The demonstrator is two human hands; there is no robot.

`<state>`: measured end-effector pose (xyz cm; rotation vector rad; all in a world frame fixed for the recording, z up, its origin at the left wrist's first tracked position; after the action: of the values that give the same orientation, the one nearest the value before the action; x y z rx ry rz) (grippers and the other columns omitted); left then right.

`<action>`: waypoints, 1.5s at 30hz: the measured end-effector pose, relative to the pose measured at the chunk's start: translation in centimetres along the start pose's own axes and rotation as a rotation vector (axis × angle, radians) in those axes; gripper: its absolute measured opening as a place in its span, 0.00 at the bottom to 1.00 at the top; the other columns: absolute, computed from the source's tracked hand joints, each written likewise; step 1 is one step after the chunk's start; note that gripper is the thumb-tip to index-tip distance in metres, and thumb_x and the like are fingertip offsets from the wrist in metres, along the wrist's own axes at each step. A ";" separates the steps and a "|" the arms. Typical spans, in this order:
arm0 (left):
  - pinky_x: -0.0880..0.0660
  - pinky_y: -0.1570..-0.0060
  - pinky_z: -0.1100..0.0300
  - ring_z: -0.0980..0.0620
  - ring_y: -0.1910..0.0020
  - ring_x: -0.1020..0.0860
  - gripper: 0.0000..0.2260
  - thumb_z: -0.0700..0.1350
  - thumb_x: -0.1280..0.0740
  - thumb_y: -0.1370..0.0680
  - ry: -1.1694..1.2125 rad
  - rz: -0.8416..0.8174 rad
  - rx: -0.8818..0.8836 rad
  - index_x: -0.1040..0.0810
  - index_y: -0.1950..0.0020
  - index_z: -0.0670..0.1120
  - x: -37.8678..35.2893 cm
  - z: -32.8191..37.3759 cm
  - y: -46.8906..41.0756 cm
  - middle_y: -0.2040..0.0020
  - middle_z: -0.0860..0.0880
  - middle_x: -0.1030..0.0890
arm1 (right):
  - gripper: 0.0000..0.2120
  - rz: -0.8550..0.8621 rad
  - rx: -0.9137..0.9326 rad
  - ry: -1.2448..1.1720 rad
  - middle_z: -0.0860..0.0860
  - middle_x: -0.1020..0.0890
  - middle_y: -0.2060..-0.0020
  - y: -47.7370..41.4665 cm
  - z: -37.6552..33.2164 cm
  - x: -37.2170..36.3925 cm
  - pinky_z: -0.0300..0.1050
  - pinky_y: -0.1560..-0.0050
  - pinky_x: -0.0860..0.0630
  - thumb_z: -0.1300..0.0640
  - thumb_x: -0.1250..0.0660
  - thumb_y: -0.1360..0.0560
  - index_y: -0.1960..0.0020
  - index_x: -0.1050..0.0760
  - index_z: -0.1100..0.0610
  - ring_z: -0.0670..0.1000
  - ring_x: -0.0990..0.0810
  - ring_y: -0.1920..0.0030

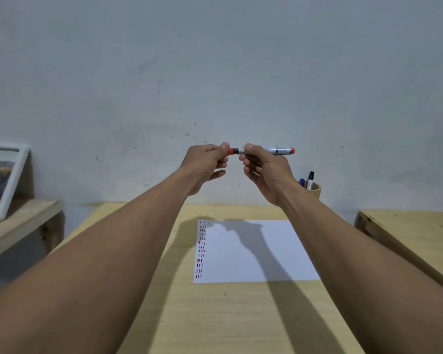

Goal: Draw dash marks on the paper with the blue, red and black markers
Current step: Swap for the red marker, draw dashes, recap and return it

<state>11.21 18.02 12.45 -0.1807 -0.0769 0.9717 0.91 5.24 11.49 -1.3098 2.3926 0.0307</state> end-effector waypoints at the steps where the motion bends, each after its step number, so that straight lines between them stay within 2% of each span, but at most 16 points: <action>1: 0.19 0.56 0.59 0.53 0.59 0.20 0.11 0.51 0.29 0.21 -0.016 0.001 0.004 0.17 0.53 0.44 0.2 -0.1 -0.1 0.60 0.49 0.20 | 0.03 0.003 0.002 0.002 0.54 0.15 0.63 0.0 0.1 0.1 0.40 0.60 0.21 0.60 0.27 0.23 0.54 0.17 0.59 0.46 0.19 0.66; 7: 0.19 0.51 0.55 0.53 0.57 0.19 0.10 0.50 0.29 0.21 -0.131 0.068 -0.017 0.16 0.52 0.44 2.2 -1.4 -0.2 0.57 0.49 0.17 | 0.04 0.030 -0.016 0.082 0.51 0.14 0.61 0.0 1.1 0.7 0.42 0.60 0.21 0.57 0.27 0.23 0.51 0.16 0.56 0.46 0.19 0.62; 11: 0.21 0.48 0.53 0.52 0.55 0.20 0.05 0.48 0.28 0.22 -0.329 0.203 -0.053 0.15 0.57 0.51 4.7 -3.2 -0.4 0.56 0.50 0.14 | 0.08 0.008 -0.035 0.110 0.52 0.14 0.59 0.0 1.9 0.5 0.41 0.61 0.20 0.57 0.29 0.23 0.44 0.18 0.55 0.46 0.18 0.63; 14: 0.25 0.54 0.60 0.53 0.48 0.19 0.08 0.48 0.26 0.25 -0.506 0.263 -0.042 0.17 0.47 0.50 6.2 -4.7 0.0 0.53 0.50 0.14 | 0.06 -0.002 -0.060 0.146 0.51 0.15 0.59 0.1 3.1 0.3 0.41 0.62 0.21 0.57 0.29 0.23 0.46 0.18 0.55 0.46 0.19 0.63; 16: 0.25 0.57 0.59 0.51 0.50 0.18 0.10 0.47 0.24 0.28 -0.585 0.305 -0.026 0.19 0.49 0.50 7.2 -5.9 0.2 0.52 0.49 0.15 | 0.03 0.009 -0.073 0.169 0.51 0.17 0.60 0.1 4.0 0.1 0.41 0.63 0.22 0.57 0.29 0.23 0.50 0.19 0.54 0.47 0.20 0.63; 18: 0.22 0.53 0.57 0.49 0.52 0.18 0.07 0.45 0.23 0.29 -0.642 0.317 -0.024 0.17 0.53 0.50 7.9 -7.1 0.6 0.54 0.48 0.14 | 0.01 0.023 -0.078 0.195 0.50 0.19 0.62 0.1 5.0 0.0 0.41 0.64 0.22 0.58 0.29 0.24 0.53 0.20 0.54 0.47 0.21 0.64; 22: 0.23 0.45 0.58 0.52 0.49 0.17 0.07 0.42 0.26 0.26 -0.670 0.336 -0.010 0.15 0.50 0.49 8.9 -9.8 1.0 0.56 0.51 0.13 | 0.01 0.031 -0.078 0.321 0.51 0.20 0.62 0.0 7.4 -0.3 0.42 0.64 0.22 0.58 0.29 0.24 0.53 0.21 0.54 0.48 0.21 0.64; 25: 0.23 0.50 0.62 0.53 0.49 0.17 0.09 0.39 0.30 0.23 -0.683 0.346 0.007 0.15 0.46 0.47 9.0 -11.4 1.2 0.55 0.52 0.13 | 0.02 0.030 -0.085 0.416 0.52 0.18 0.59 -0.1 9.2 -0.4 0.43 0.61 0.21 0.57 0.30 0.23 0.51 0.19 0.55 0.49 0.20 0.62; 27: 0.27 0.60 0.69 0.54 0.52 0.17 0.11 0.38 0.31 0.22 -0.669 0.338 0.017 0.16 0.42 0.45 8.8 -12.3 1.1 0.55 0.52 0.14 | 0.03 0.034 -0.088 0.439 0.52 0.18 0.59 -0.2 10.2 -0.3 0.44 0.60 0.21 0.58 0.31 0.23 0.51 0.19 0.56 0.49 0.20 0.61; 29: 0.33 0.69 0.75 0.57 0.58 0.18 0.11 0.37 0.32 0.22 -0.651 0.333 0.038 0.17 0.41 0.44 8.7 -13.3 1.1 0.55 0.51 0.15 | 0.03 0.043 -0.091 0.441 0.53 0.18 0.59 -0.3 10.9 -0.1 0.44 0.60 0.22 0.58 0.31 0.22 0.51 0.19 0.57 0.50 0.21 0.61; 30: 0.33 0.69 0.75 0.61 0.62 0.20 0.11 0.37 0.32 0.21 -0.666 0.332 0.044 0.17 0.41 0.44 8.7 -13.7 1.1 0.55 0.51 0.15 | 0.04 0.047 -0.094 0.441 0.53 0.18 0.58 -0.4 11.2 -0.1 0.44 0.59 0.22 0.58 0.31 0.22 0.50 0.19 0.57 0.50 0.21 0.61; 32: 0.27 0.61 0.69 0.62 0.64 0.21 0.11 0.38 0.33 0.21 -0.701 0.315 0.057 0.17 0.40 0.43 8.6 -14.6 0.9 0.54 0.51 0.16 | 0.04 0.055 -0.100 0.445 0.53 0.18 0.58 -0.6 11.6 0.2 0.45 0.58 0.21 0.58 0.31 0.22 0.50 0.19 0.57 0.50 0.20 0.60; 34: 0.25 0.52 0.63 0.54 0.57 0.17 0.12 0.38 0.32 0.22 -0.737 0.293 0.066 0.17 0.39 0.44 8.5 -15.4 0.9 0.51 0.49 0.15 | 0.04 0.061 -0.103 0.449 0.53 0.18 0.58 -0.8 11.8 0.4 0.45 0.57 0.21 0.58 0.31 0.22 0.50 0.19 0.57 0.50 0.20 0.60; 37: 0.27 0.49 0.61 0.47 0.46 0.19 0.13 0.42 0.31 0.22 -0.806 0.293 0.074 0.17 0.38 0.46 8.5 -16.1 0.8 0.44 0.47 0.15 | 0.04 0.065 -0.109 0.451 0.53 0.18 0.58 -1.1 12.2 0.8 0.47 0.55 0.20 0.58 0.31 0.22 0.50 0.18 0.58 0.50 0.20 0.60; 42: 0.27 0.46 0.56 0.44 0.40 0.21 0.18 0.46 0.31 0.21 -0.889 0.297 0.068 0.23 0.30 0.50 8.5 -15.8 1.0 0.39 0.48 0.17 | 0.05 0.067 -0.110 0.469 0.53 0.18 0.58 -1.6 12.8 1.2 0.46 0.56 0.21 0.58 0.31 0.22 0.50 0.18 0.58 0.49 0.20 0.60; 45: 0.28 0.43 0.50 0.41 0.38 0.23 0.20 0.50 0.36 0.19 -1.098 0.247 0.057 0.28 0.28 0.45 8.1 -16.0 2.1 0.40 0.46 0.18 | 0.05 0.063 -0.089 0.522 0.52 0.18 0.60 -1.9 13.0 1.3 0.46 0.57 0.22 0.57 0.30 0.23 0.52 0.18 0.58 0.49 0.20 0.61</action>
<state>16.42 24.01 -3.81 0.4252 -1.0494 1.2230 6.30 5.85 -0.52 -1.4181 2.8942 -0.2140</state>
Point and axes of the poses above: each hand's wrist, its own y-axis away from the middle knuckle, its own x-axis out of the back of the hand, z = x × y, the point moved 7 cm from there along -y, towards the middle knuckle
